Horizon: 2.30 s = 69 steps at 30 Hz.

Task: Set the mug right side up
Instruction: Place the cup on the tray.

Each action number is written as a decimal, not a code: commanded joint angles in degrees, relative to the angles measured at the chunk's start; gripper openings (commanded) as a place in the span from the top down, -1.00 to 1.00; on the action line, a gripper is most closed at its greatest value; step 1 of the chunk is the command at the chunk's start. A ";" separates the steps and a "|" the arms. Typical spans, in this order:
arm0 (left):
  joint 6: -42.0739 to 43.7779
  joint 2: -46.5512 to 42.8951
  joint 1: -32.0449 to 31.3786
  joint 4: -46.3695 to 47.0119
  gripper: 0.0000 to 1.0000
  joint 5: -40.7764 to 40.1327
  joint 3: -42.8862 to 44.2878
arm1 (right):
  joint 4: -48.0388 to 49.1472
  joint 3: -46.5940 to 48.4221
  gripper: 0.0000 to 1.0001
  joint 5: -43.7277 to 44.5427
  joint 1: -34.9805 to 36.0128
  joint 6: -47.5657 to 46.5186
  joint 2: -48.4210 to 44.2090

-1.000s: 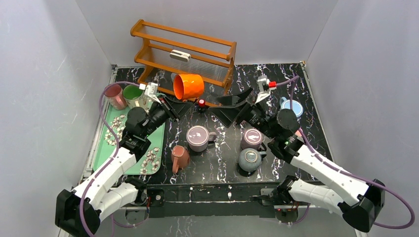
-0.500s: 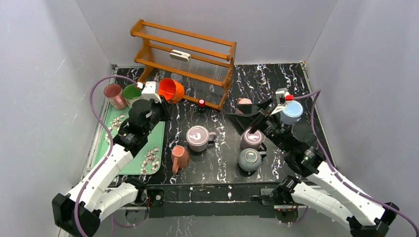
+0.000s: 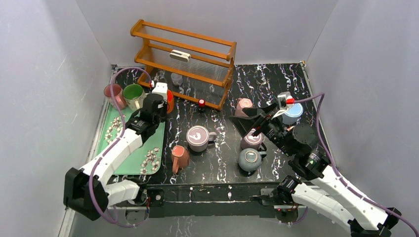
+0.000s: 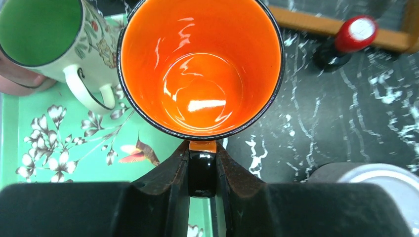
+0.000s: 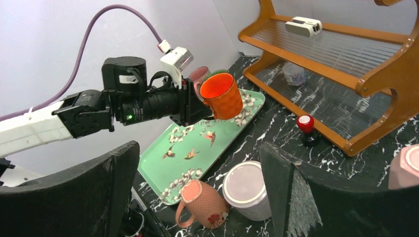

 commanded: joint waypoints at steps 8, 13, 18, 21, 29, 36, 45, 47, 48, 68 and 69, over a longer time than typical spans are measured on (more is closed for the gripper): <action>4.26 7.61 5.29 3.97 1.00 -3.13 5.82 | -1.18 -0.46 -0.97 1.61 0.26 -2.29 -3.38; 3.44 11.25 8.26 6.83 1.00 -2.10 6.53 | -1.06 -0.63 -0.97 0.72 0.24 -2.21 -3.93; 3.22 14.58 10.63 9.62 1.00 -0.39 6.67 | -2.00 0.26 -0.97 0.22 0.26 -2.51 -4.42; 3.21 16.51 11.65 12.09 1.00 0.18 6.65 | -2.60 0.56 -0.97 0.31 0.29 -2.69 -4.76; 4.15 20.68 13.29 16.28 1.00 2.88 6.48 | -3.28 0.69 -0.97 -0.11 0.28 -2.75 -5.12; 4.12 25.20 13.82 17.79 1.00 3.50 6.98 | -3.45 1.01 -0.97 -0.09 0.26 -2.99 -4.99; 3.01 29.04 14.36 18.40 0.97 3.21 6.80 | -3.63 0.48 -0.97 0.32 0.20 -3.12 -4.87; 2.72 29.48 14.37 18.54 0.88 2.76 6.85 | -3.59 0.63 -0.97 0.45 0.25 -3.19 -4.63; 2.69 29.82 14.44 18.44 0.85 2.43 7.00 | -3.60 0.73 -0.97 0.42 0.27 -3.21 -4.51; 2.20 31.34 14.45 10.33 0.13 3.35 11.74 | -14.32 3.86 -0.97 7.87 0.28 1.90 -2.31; 2.12 30.76 14.45 9.00 0.08 4.14 12.11 | -15.39 4.28 -0.97 8.91 0.25 2.27 -1.94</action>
